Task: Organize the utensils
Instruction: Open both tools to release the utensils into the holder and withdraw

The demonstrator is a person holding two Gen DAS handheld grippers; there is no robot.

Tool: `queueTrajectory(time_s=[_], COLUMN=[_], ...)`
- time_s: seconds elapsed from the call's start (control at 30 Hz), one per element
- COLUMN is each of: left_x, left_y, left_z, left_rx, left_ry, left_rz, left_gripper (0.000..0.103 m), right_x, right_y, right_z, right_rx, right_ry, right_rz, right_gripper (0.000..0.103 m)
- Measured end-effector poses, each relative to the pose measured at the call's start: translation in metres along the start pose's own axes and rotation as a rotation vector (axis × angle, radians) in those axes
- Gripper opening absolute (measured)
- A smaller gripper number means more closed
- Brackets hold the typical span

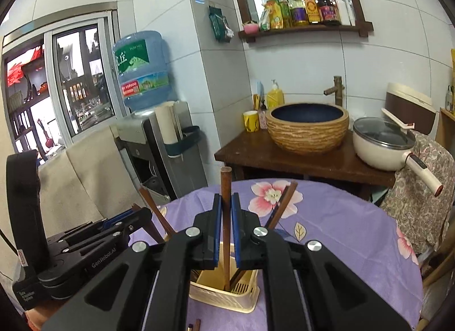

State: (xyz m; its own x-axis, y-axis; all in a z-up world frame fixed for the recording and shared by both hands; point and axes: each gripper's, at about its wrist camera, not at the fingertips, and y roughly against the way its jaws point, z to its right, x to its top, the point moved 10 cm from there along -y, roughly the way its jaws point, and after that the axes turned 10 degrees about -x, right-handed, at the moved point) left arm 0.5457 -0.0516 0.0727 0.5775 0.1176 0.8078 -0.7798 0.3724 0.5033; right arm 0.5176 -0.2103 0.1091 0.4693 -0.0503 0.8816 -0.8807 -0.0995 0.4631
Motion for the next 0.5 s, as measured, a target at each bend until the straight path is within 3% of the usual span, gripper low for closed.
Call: queueTrajectory(time_s=[0.33, 0.4, 0.43, 0.47, 0.5], left_x=[-0.029, -0.03, -0.029, -0.028, -0.027], left_y=[-0.025, -0.022, -0.018, -0.013, -0.005], left_z=[-0.008, -0.006, -0.005, -0.004, -0.004], left_rx=[-0.002, -0.009, -0.01, -0.012, -0.017], left_ry=[0.006, -0.005, -0.011, -0.013, -0.005], left_rz=[-0.05, -0.036, -0.026, -0.012, 0.015], left_gripper=[0.015, 0.019, 0.032, 0.052, 0.061], right_x=[-0.009, -0.01, -0.011, -0.011, -0.011], right_y=[-0.005, -0.005, -0.003, 0.0, 0.004], right_z=[0.014, 0.016, 0.017, 0.019, 0.02], right_rx=[-0.036, -0.04, -0.046, -0.055, -0.057], right_ry=[-0.014, -0.01, -0.007, -0.006, -0.009], right_rz=[0.003, 0.007, 0.017, 0.032, 0.046], right_gripper=[0.008, 0.016, 0.028, 0.036, 0.049])
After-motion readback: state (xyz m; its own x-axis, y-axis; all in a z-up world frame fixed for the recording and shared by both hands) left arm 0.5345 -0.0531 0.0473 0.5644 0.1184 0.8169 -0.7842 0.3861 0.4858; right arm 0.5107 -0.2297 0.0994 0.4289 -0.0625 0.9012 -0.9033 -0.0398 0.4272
